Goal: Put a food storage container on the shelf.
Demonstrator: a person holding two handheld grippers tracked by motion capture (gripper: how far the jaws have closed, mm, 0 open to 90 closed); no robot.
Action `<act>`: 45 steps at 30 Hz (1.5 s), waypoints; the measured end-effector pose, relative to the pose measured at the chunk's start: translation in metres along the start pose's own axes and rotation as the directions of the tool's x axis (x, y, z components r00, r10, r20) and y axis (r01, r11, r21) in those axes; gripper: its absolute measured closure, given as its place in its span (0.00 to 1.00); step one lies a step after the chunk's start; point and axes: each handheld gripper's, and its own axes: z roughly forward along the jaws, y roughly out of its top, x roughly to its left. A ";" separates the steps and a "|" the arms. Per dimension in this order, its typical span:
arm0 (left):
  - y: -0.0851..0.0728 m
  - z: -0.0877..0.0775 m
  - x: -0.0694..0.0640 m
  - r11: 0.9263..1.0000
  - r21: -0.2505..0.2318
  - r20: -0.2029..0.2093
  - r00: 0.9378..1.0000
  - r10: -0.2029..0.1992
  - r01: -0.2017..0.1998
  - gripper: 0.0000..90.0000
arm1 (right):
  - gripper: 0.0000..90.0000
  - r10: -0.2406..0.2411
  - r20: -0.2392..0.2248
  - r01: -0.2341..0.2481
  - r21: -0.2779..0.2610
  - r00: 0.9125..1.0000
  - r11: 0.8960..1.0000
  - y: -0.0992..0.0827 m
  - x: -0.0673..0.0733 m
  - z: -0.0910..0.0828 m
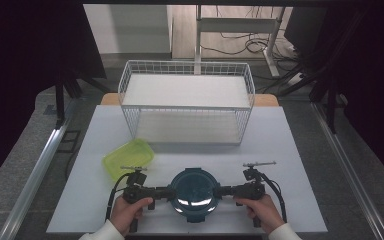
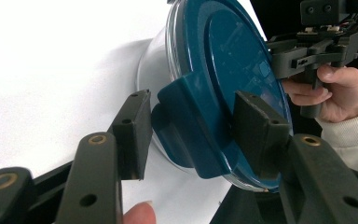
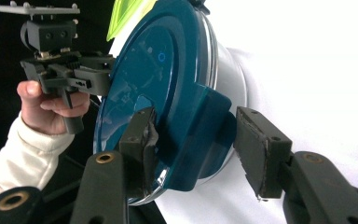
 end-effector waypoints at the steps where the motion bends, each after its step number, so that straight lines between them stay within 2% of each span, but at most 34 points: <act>1: 0.000 0.000 -0.001 1.000 -0.005 -0.004 1.000 -0.002 0.002 0.54 | 0.56 0.005 0.003 -0.005 -0.003 1.000 1.000 0.000 0.000 0.000; 6: -0.001 -0.002 -0.004 1.000 -0.010 -0.009 1.000 0.003 -0.003 0.56 | 0.57 0.003 0.008 -0.003 -0.008 1.000 1.000 -0.001 0.002 -0.001; 14: -0.004 -0.004 -0.006 1.000 -0.017 -0.004 1.000 0.024 -0.024 0.57 | 0.58 -0.040 0.017 0.040 -0.022 0.999 0.999 -0.006 0.009 -0.004; 17: -0.006 -0.005 -0.004 1.000 -0.017 0.012 1.000 0.007 -0.007 0.58 | 0.58 -0.052 0.017 0.052 -0.027 0.999 0.998 -0.007 0.011 -0.004; 27: -0.005 -0.004 -0.002 1.000 -0.010 0.020 1.000 0.001 0.000 0.57 | 0.59 -0.079 0.020 0.079 -0.026 0.997 0.997 -0.007 0.012 -0.005; 31: -0.005 -0.004 0.000 1.000 -0.004 0.028 0.999 -0.016 0.016 0.57 | 0.59 -0.087 0.022 0.087 -0.025 0.996 0.996 -0.007 0.013 -0.005; 35: -0.004 -0.004 0.002 1.000 0.011 0.035 0.999 -0.027 0.027 0.56 | 0.59 -0.096 0.023 0.096 -0.027 0.995 0.995 -0.007 0.014 -0.005; 40: -0.004 -0.002 0.003 0.998 0.045 0.046 0.998 -0.040 0.038 0.53 | 0.58 -0.085 0.026 0.085 -0.020 0.996 0.996 -0.007 0.012 -0.006; 45: -0.003 -0.001 0.005 0.997 0.054 0.057 0.997 -0.053 0.050 0.52 | 0.58 -0.089 0.028 0.089 -0.017 0.996 0.996 -0.007 0.012 -0.006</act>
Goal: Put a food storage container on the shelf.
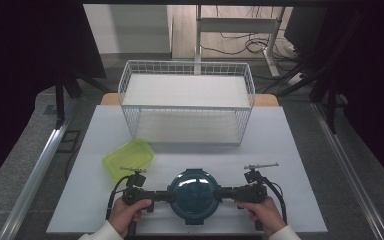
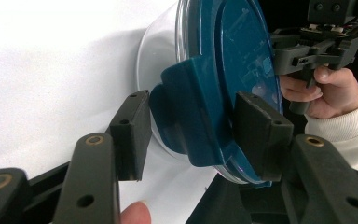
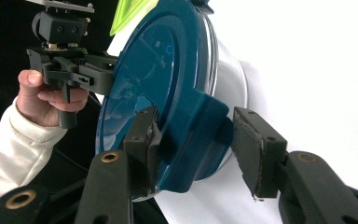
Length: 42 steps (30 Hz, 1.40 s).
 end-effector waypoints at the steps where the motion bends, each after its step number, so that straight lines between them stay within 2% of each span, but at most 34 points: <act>1: 0.000 0.000 0.000 1.000 0.003 0.001 1.000 0.000 0.000 0.52 | 0.58 0.000 0.000 0.000 0.000 1.000 1.000 0.000 0.000 0.000; 3: 0.001 0.004 0.001 0.999 0.036 0.037 0.999 -0.004 0.003 0.46 | 0.58 0.000 0.001 0.000 0.000 1.000 1.000 0.000 0.000 0.000; 7: 0.001 0.009 -0.004 0.999 0.049 0.019 1.000 0.020 -0.021 0.40 | 0.58 -0.017 0.007 0.017 -0.002 1.000 1.000 0.001 0.002 0.000; 11: 0.002 0.007 -0.001 0.999 0.041 0.041 0.999 -0.010 0.008 0.44 | 0.58 -0.017 0.004 0.017 0.002 1.000 1.000 0.000 0.001 0.000; 22: 0.001 0.003 -0.001 0.999 0.039 0.062 0.998 -0.003 0.000 0.48 | 0.59 -0.006 -0.004 0.006 0.000 1.000 1.000 -0.001 0.000 -0.002; 26: 0.000 0.001 -0.002 1.000 0.017 0.085 0.996 -0.007 0.005 0.55 | 0.60 0.011 -0.007 -0.011 0.000 1.000 1.000 -0.003 0.000 -0.003; 27: 0.000 0.000 -0.002 1.000 0.011 0.080 0.997 -0.001 0.000 0.58 | 0.60 0.023 -0.008 -0.023 -0.002 1.000 1.000 -0.004 -0.001 -0.004; 30: 0.000 -0.001 -0.003 1.000 0.001 0.078 0.997 0.000 0.000 0.59 | 0.61 0.033 -0.009 -0.034 -0.002 0.999 0.999 -0.005 -0.001 -0.004; 32: -0.001 -0.001 -0.003 1.000 -0.005 0.082 0.996 -0.017 0.017 0.60 | 0.61 0.033 -0.005 -0.033 -0.004 0.999 0.999 -0.006 0.001 -0.004; 42: -0.001 -0.004 -0.011 1.000 -0.014 0.075 0.997 0.003 -0.002 0.62 | 0.62 0.069 -0.001 -0.069 -0.013 0.998 0.998 -0.009 0.004 -0.006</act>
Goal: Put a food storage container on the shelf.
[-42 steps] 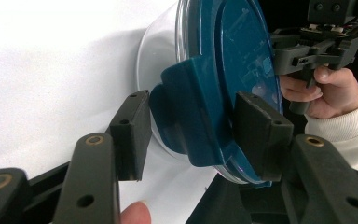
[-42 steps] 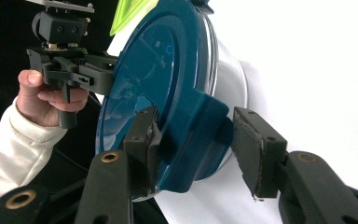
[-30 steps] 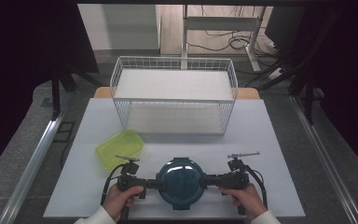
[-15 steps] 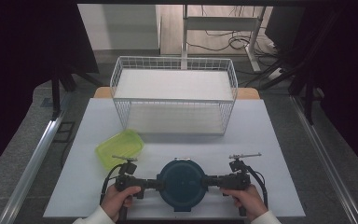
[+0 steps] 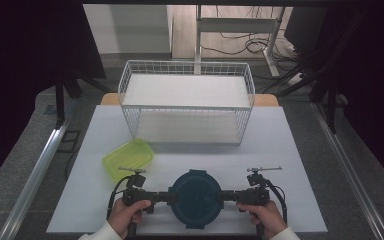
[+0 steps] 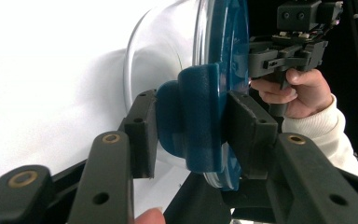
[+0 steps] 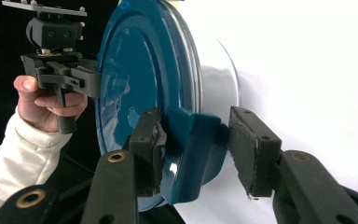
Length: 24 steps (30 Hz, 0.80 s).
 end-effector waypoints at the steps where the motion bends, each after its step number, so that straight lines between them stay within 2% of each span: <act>1: 0.000 -0.001 -0.001 1.000 -0.005 0.001 1.000 0.004 -0.004 0.63 | 0.63 0.002 0.000 -0.002 -0.002 1.000 1.000 0.000 0.000 0.000; 10: 0.001 -0.003 -0.003 1.000 0.000 -0.007 1.000 0.028 -0.028 0.64 | 0.63 0.021 -0.008 -0.021 -0.008 1.000 1.000 0.000 0.002 0.001; 17: 0.002 -0.004 -0.005 0.999 0.002 -0.003 0.999 0.039 -0.039 0.64 | 0.63 0.013 -0.007 -0.013 -0.025 1.000 1.000 0.002 0.003 -0.002; 24: 0.008 -0.006 -0.012 0.998 -0.013 -0.001 0.998 0.055 -0.055 0.64 | 0.63 -0.020 -0.001 0.020 -0.046 1.000 0.999 0.010 0.010 -0.007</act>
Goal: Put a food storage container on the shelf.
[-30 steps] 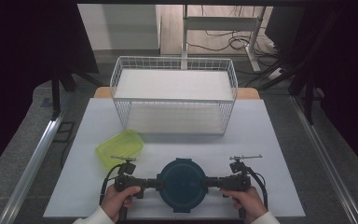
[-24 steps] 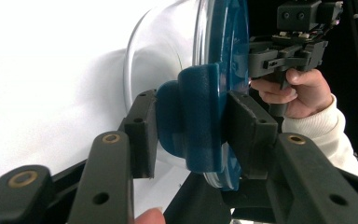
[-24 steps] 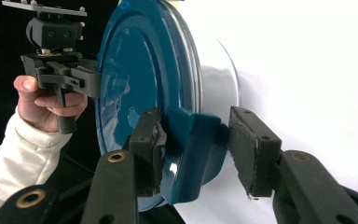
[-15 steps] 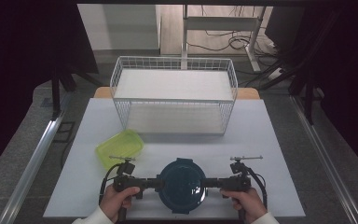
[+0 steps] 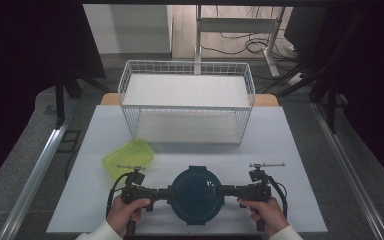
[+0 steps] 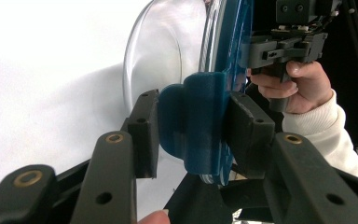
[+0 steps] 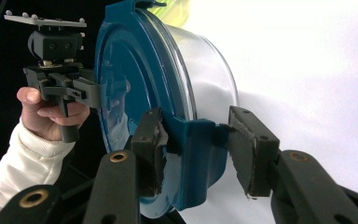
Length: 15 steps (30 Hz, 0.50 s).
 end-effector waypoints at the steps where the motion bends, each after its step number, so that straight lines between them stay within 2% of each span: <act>1: 0.001 -0.001 0.000 1.000 -0.003 -0.001 1.000 0.004 -0.004 0.64 | 0.63 -0.002 -0.001 0.002 0.000 1.000 1.000 0.001 0.001 0.000; 9: 0.016 -0.008 -0.008 0.999 -0.028 0.002 1.000 0.021 -0.021 0.64 | 0.63 -0.044 0.009 0.044 -0.021 0.999 0.999 0.019 0.011 -0.005; 15: 0.038 -0.017 -0.022 0.997 -0.049 -0.007 0.998 0.059 -0.059 0.64 | 0.63 -0.082 0.014 0.083 -0.033 0.996 0.996 0.042 0.025 -0.014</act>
